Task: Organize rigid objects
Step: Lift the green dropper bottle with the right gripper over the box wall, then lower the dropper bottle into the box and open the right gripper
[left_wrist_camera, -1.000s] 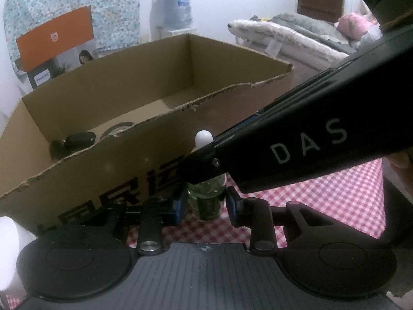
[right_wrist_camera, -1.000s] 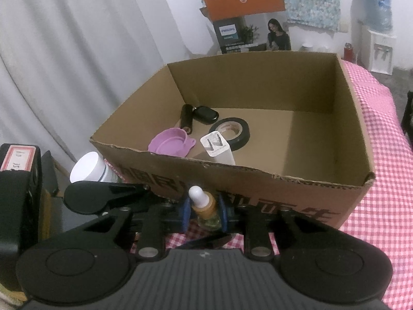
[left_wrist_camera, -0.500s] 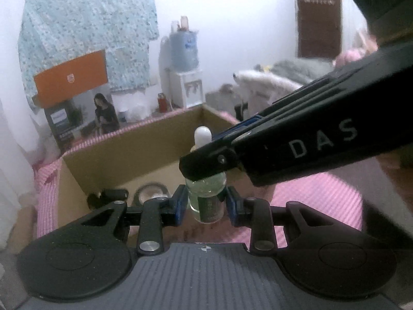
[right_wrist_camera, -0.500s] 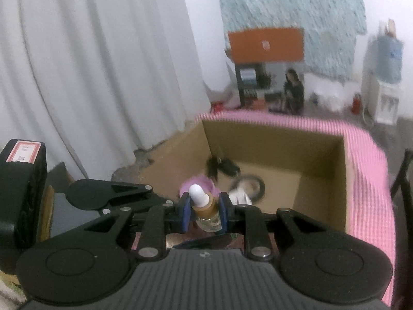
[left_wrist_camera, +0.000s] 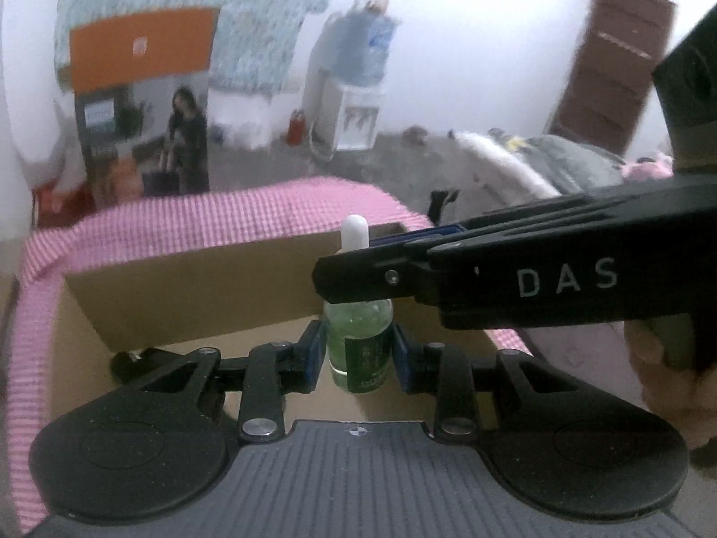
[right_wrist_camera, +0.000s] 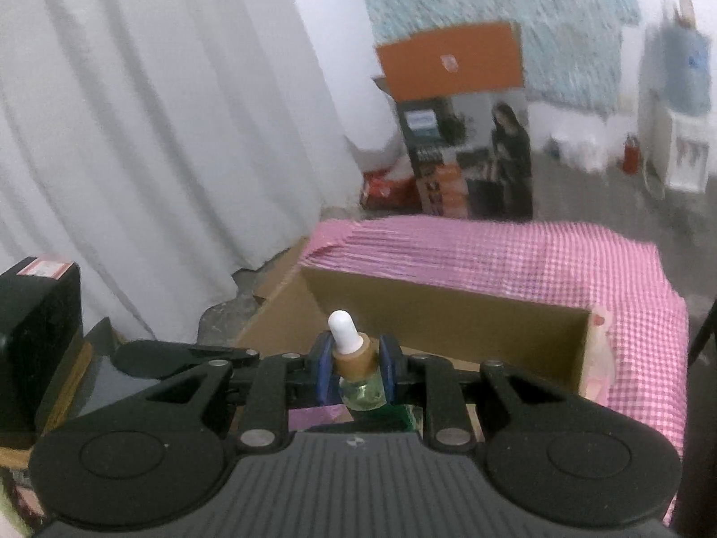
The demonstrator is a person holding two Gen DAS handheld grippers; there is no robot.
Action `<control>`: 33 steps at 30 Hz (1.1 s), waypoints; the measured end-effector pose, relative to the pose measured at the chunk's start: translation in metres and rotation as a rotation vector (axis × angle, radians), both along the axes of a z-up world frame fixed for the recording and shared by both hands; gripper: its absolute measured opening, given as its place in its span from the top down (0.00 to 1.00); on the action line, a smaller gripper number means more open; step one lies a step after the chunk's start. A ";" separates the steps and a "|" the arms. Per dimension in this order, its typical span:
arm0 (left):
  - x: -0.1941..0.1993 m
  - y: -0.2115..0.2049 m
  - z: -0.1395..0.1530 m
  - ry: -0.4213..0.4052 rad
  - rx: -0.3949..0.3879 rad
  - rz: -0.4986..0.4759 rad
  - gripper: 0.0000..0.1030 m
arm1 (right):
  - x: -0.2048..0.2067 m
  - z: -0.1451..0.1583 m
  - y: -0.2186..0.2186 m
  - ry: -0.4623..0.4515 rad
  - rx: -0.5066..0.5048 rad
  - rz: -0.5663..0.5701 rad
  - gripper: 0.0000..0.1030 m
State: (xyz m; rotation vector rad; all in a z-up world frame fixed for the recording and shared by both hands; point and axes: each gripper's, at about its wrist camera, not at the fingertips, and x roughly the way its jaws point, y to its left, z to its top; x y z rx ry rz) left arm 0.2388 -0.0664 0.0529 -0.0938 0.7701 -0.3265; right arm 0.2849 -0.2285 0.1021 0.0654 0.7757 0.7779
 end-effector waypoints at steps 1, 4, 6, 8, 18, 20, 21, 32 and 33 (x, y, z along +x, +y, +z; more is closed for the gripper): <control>0.006 0.001 -0.004 0.016 0.001 0.009 0.70 | 0.010 -0.006 0.000 0.018 -0.001 -0.005 0.76; 0.031 -0.004 -0.019 0.056 0.039 0.032 0.70 | 0.038 -0.026 0.002 0.061 -0.014 -0.014 0.76; 0.044 -0.007 -0.026 0.081 0.067 0.040 0.70 | 0.054 -0.039 0.005 0.081 -0.029 -0.014 0.76; 0.054 -0.007 -0.032 0.104 0.086 0.042 0.69 | 0.065 -0.050 0.008 0.099 -0.039 -0.012 0.76; 0.074 -0.006 -0.048 0.177 0.147 0.068 0.65 | 0.099 -0.093 0.023 0.171 -0.087 0.010 0.76; 0.075 -0.006 -0.051 0.197 0.140 0.066 0.64 | 0.099 -0.098 0.025 0.181 -0.099 0.016 0.76; 0.074 -0.007 -0.052 0.203 0.134 0.065 0.62 | 0.099 -0.099 0.026 0.187 -0.104 0.018 0.75; 0.047 -0.014 -0.022 0.097 0.139 0.039 0.18 | 0.085 -0.074 0.008 0.161 -0.054 -0.037 0.45; 0.041 -0.014 -0.017 0.084 0.140 0.039 0.15 | 0.080 -0.068 0.003 0.153 -0.035 -0.042 0.45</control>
